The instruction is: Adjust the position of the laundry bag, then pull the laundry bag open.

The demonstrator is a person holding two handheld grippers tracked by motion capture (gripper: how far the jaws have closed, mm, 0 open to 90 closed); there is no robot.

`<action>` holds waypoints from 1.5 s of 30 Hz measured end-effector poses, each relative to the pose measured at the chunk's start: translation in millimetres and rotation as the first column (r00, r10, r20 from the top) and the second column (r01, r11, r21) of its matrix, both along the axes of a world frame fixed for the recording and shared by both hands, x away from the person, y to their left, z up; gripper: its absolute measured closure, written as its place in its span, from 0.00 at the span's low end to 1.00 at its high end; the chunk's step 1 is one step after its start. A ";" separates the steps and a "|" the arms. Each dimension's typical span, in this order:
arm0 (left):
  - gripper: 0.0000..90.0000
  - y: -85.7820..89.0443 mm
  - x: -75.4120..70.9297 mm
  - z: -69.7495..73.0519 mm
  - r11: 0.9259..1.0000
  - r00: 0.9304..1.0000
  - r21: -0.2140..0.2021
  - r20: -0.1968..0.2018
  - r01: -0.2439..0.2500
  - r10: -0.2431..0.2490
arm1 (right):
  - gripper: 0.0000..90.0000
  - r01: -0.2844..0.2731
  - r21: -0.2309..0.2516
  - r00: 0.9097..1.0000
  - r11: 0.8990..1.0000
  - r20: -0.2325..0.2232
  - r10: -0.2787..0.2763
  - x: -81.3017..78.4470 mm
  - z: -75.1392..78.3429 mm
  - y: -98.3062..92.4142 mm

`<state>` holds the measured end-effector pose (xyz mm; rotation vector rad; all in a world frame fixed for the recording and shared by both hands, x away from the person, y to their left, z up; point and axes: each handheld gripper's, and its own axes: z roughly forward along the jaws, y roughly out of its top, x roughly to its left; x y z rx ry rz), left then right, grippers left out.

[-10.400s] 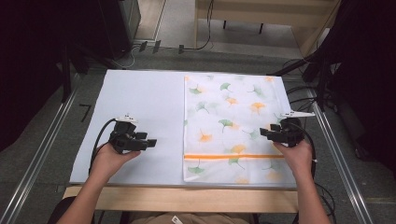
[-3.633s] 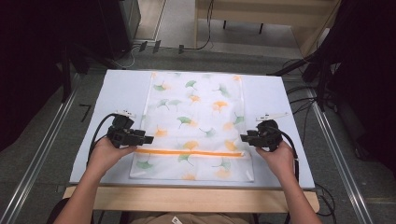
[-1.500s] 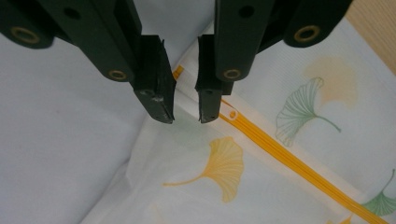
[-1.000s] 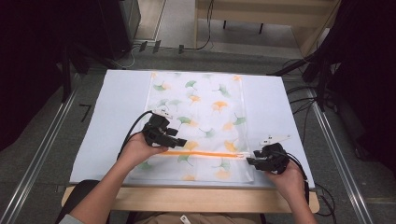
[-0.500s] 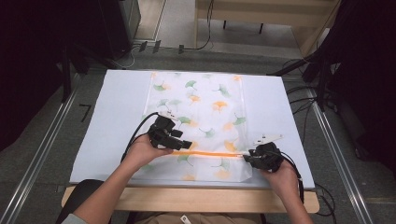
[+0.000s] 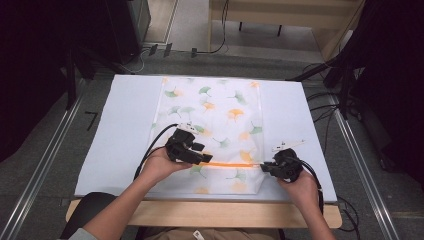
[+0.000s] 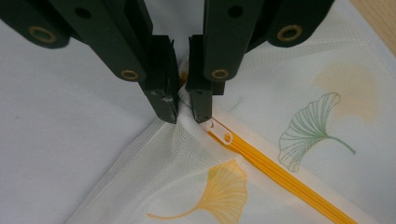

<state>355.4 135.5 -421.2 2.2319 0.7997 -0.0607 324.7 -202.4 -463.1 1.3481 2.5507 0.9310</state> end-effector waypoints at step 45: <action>0.71 -69.7 -12.0 -9.2 0.981 0.982 -0.037 -0.016 0.188 -0.189 | 0.94 -0.015 0.086 1.000 0.996 0.015 0.014 -7.7 23.7 -2.1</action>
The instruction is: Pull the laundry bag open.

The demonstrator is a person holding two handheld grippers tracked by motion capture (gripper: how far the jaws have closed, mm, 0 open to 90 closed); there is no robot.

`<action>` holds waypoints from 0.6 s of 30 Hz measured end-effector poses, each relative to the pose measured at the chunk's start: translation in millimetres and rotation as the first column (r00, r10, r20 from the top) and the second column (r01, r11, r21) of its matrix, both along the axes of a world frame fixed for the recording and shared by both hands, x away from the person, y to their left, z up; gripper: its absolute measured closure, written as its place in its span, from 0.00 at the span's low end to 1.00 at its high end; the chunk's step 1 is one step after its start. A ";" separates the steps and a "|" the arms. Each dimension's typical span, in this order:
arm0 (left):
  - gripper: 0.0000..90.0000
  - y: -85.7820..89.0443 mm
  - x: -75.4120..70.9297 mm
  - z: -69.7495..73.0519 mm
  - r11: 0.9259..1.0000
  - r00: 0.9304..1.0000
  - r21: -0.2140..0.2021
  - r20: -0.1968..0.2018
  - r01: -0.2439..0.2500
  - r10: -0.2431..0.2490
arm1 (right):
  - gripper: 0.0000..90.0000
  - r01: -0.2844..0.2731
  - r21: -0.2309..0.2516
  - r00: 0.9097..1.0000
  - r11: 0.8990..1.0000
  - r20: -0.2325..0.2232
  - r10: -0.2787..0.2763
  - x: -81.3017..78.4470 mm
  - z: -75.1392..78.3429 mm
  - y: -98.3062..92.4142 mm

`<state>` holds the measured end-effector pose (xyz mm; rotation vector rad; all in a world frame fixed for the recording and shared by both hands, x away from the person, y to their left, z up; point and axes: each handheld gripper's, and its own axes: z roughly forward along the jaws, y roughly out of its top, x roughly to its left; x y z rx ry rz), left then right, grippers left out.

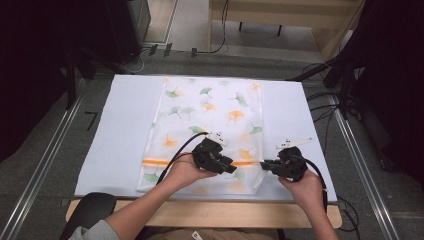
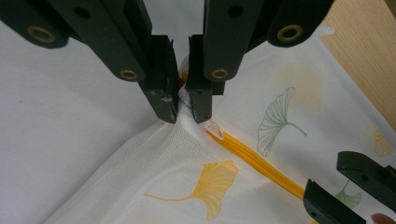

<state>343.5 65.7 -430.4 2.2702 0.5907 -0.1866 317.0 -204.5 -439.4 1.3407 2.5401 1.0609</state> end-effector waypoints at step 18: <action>0.72 -36.4 -1.2 -8.4 0.999 0.999 0.022 0.011 0.039 -0.039 | 0.94 -0.025 0.007 0.999 1.000 0.030 0.025 -0.4 3.6 -0.6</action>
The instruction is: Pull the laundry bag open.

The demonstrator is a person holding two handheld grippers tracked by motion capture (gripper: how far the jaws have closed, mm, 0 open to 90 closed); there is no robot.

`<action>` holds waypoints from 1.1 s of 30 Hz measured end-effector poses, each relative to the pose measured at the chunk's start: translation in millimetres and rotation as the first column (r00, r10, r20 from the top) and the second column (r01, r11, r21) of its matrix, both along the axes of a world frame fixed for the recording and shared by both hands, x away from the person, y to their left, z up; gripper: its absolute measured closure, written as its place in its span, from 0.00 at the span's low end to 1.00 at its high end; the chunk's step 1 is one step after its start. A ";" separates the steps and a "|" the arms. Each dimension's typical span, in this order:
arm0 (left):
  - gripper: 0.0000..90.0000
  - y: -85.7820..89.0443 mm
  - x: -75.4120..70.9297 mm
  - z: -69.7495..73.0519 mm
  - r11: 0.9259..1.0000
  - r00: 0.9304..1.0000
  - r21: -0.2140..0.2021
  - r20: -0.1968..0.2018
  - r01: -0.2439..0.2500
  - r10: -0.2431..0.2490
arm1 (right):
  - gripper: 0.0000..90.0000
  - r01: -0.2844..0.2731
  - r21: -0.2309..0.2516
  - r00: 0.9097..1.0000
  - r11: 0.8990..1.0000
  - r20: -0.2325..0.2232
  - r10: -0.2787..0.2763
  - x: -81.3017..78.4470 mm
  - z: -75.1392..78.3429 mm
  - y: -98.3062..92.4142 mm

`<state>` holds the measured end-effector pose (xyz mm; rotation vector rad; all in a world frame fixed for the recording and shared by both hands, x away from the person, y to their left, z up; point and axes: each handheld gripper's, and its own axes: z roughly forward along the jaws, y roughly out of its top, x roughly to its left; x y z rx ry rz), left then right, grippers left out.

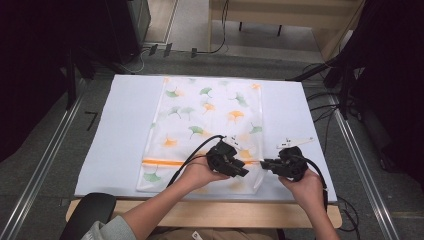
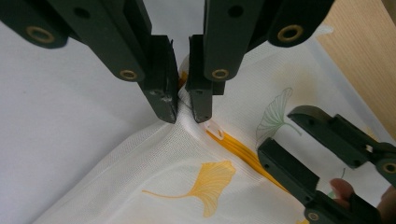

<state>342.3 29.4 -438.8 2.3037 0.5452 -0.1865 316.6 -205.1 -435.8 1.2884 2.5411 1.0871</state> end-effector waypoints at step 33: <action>0.84 -17.1 3.3 -7.5 1.000 1.000 -0.005 0.004 0.006 -0.006 | 0.94 -0.129 0.009 0.990 0.992 0.062 0.128 -5.8 7.5 11.6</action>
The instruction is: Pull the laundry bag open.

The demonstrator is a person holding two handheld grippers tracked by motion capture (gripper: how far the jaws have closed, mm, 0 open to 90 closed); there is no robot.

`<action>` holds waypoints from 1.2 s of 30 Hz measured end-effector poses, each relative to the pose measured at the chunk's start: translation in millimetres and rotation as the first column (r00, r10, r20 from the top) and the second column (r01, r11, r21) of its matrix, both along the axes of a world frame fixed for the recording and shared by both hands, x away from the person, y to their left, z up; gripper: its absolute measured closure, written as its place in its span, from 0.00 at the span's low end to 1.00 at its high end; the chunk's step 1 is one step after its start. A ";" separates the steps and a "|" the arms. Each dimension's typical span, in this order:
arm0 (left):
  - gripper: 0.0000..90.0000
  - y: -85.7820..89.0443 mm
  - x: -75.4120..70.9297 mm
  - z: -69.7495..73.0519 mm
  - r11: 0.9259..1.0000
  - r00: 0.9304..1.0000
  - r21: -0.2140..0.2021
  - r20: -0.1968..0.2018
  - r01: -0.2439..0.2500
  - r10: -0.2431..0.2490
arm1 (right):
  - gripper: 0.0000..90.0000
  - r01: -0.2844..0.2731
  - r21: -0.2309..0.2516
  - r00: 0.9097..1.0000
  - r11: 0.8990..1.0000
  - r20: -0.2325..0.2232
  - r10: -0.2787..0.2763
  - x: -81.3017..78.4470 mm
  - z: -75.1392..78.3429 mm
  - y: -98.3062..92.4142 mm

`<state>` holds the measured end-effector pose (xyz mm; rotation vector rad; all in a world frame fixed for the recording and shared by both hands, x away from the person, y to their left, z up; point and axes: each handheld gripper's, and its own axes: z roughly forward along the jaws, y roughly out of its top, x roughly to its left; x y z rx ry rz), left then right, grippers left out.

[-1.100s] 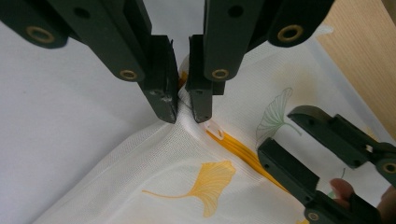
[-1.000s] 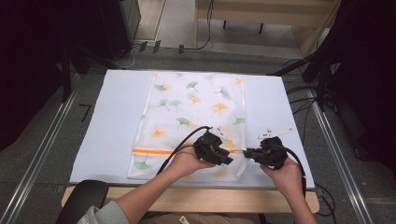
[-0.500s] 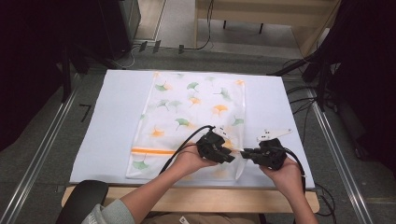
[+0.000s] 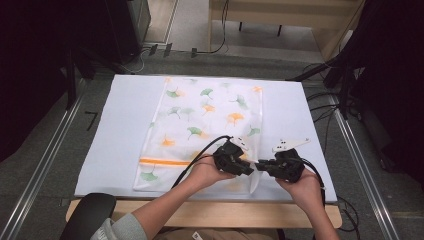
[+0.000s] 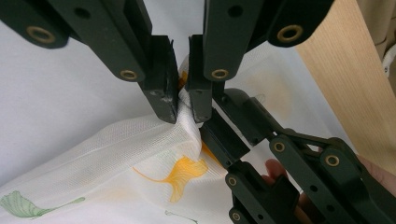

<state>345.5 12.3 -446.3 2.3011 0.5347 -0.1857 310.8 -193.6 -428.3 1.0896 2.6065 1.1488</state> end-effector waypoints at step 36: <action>1.00 7.7 2.9 3.0 0.999 0.998 -0.011 -0.027 -0.052 0.052 | 0.94 -0.001 0.027 1.000 1.000 -0.019 0.002 -1.3 2.6 1.2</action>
